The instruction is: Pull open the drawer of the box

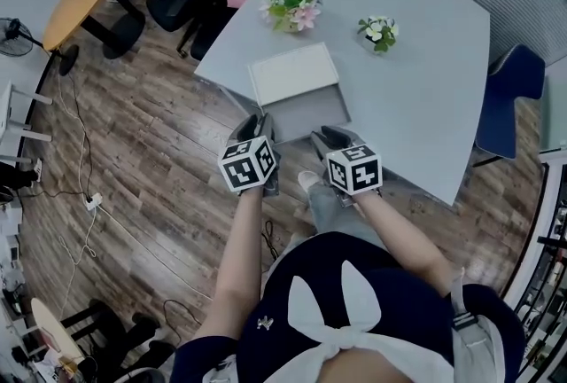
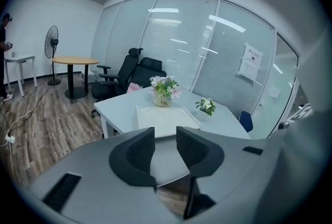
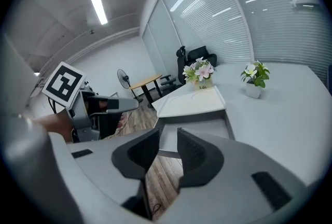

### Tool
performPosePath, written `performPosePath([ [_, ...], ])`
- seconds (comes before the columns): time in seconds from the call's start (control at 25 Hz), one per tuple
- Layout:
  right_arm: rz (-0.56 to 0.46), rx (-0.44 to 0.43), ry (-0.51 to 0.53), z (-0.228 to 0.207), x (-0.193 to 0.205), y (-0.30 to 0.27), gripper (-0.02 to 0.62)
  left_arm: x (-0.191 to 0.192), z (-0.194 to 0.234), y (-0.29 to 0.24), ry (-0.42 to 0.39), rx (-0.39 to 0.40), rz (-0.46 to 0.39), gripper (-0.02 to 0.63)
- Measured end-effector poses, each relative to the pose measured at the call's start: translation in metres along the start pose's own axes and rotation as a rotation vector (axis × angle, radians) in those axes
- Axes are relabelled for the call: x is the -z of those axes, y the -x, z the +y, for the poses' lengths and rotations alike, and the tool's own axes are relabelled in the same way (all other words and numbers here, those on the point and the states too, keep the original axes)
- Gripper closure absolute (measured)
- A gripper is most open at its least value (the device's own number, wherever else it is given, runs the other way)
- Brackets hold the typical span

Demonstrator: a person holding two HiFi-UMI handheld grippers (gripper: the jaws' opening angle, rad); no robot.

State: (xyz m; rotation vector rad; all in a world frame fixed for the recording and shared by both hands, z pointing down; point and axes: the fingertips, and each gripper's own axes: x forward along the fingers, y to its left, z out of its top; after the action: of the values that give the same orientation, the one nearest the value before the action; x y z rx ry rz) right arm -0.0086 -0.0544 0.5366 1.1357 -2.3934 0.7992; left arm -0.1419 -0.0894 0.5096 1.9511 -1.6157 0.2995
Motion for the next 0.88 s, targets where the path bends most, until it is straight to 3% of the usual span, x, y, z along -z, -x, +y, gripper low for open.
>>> performPosePath([
  [0.16, -0.065, 0.028, 0.037, 0.007, -0.012, 0.016, 0.522, -0.002, -0.018, 0.021, -0.025, 0.016, -0.037, 0.474],
  [0.36, -0.118, 0.062, 0.074, 0.012, -0.022, 0.037, 0.588, -0.002, -0.044, 0.045, -0.054, 0.042, -0.078, 0.537],
  [0.52, -0.151, 0.042, 0.062, 0.019, -0.026, 0.054, 0.589, -0.003, -0.065, 0.06, -0.096, 0.051, -0.114, 0.566],
  [0.68, -0.194, 0.028, 0.073, 0.027, -0.032, 0.069, 0.589, -0.004, -0.076, 0.073, -0.16, 0.01, -0.136, 0.581],
  [0.88, -0.223, 0.033, 0.091, 0.032, -0.035, 0.082, 0.592, -0.002, -0.088, 0.083, -0.145, 0.046, -0.149, 0.583],
])
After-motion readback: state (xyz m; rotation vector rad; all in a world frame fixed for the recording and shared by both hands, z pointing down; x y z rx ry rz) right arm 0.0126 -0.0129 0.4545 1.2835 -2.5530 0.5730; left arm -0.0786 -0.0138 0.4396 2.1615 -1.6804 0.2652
